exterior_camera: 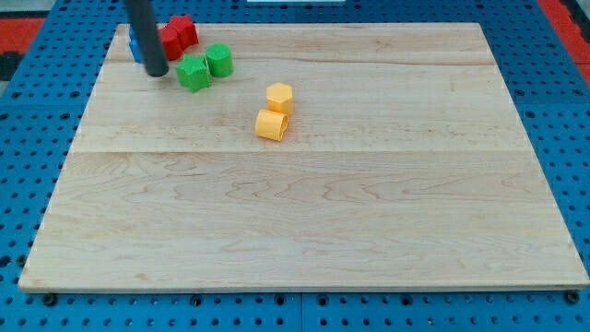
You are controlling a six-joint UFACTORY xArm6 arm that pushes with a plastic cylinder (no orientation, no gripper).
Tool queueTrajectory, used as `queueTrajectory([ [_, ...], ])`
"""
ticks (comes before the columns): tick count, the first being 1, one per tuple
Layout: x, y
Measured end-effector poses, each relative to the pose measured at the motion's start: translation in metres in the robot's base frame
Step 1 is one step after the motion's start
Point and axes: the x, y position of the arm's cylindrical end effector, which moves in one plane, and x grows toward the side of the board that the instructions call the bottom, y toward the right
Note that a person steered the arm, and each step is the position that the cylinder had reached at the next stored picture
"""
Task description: Move the green star below the green circle
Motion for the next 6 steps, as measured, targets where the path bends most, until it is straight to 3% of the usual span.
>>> queueTrajectory([
  [1, 0.013, 0.019],
  [3, -0.022, 0.096],
  [4, -0.025, 0.068],
  [5, -0.056, 0.069],
  [6, -0.106, 0.113],
])
